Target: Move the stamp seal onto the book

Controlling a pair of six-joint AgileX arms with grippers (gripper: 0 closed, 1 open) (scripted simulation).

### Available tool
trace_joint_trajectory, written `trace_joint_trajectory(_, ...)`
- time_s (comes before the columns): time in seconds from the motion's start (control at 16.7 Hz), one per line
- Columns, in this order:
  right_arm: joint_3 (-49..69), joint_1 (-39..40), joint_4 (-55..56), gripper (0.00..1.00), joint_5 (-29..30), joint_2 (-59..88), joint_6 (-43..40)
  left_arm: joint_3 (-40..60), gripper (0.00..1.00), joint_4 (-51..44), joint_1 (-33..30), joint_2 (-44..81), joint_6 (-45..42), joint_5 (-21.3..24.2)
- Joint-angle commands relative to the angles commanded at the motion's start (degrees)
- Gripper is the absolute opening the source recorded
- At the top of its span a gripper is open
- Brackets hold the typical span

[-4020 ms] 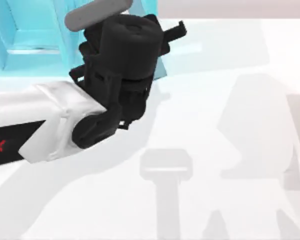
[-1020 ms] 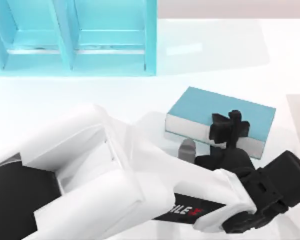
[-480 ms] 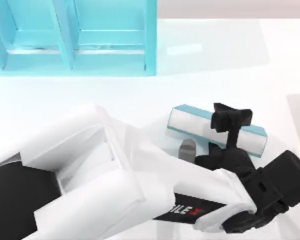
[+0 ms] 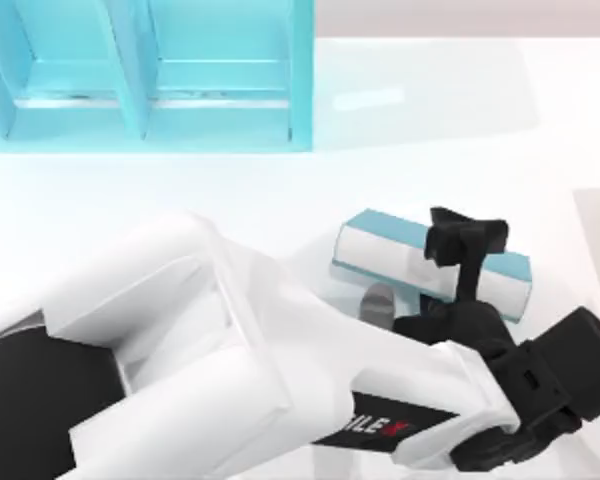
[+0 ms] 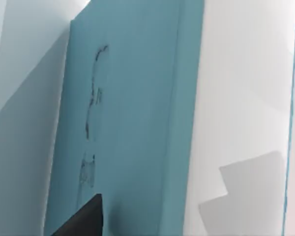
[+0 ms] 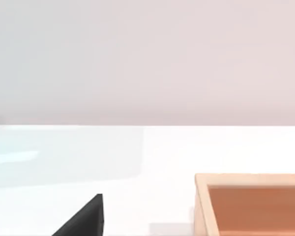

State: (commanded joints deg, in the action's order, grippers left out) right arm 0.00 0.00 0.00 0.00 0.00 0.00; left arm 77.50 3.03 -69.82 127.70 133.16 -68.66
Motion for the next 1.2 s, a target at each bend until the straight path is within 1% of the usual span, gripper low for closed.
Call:
trace_joint_trajectory(0.12,0.0,0.0,0.0,1.0,0.0,0.0,0.0,1.2,1.0,-4.1,-1.6,0.5,4.1,-0.5)
trace_joint_trajectory(0.3,0.0,0.0,0.0,1.0,0.0,0.0,0.0,3.6,1.0,-14.6,-4.9,1.7,14.6,-1.5)
trace_joint_trajectory(0.72,0.0,0.0,0.0,1.0,0.0,0.0,0.0,9.7,1.0,-52.0,-14.0,3.7,46.6,-3.8)
trace_joint_trajectory(0.84,0.0,0.0,0.0,1.0,0.0,0.0,0.0,11.1,1.0,-60.4,-16.2,3.8,54.2,-4.2)
trace_joint_trajectory(1.02,0.0,0.0,0.0,1.0,0.0,0.0,0.0,12.5,1.0,-68.8,-18.5,3.8,62.0,-4.6)
trace_joint_trajectory(1.2,0.0,0.0,0.0,1.0,0.0,0.0,0.0,13.1,1.0,-71.7,-19.4,3.7,64.8,-4.9)
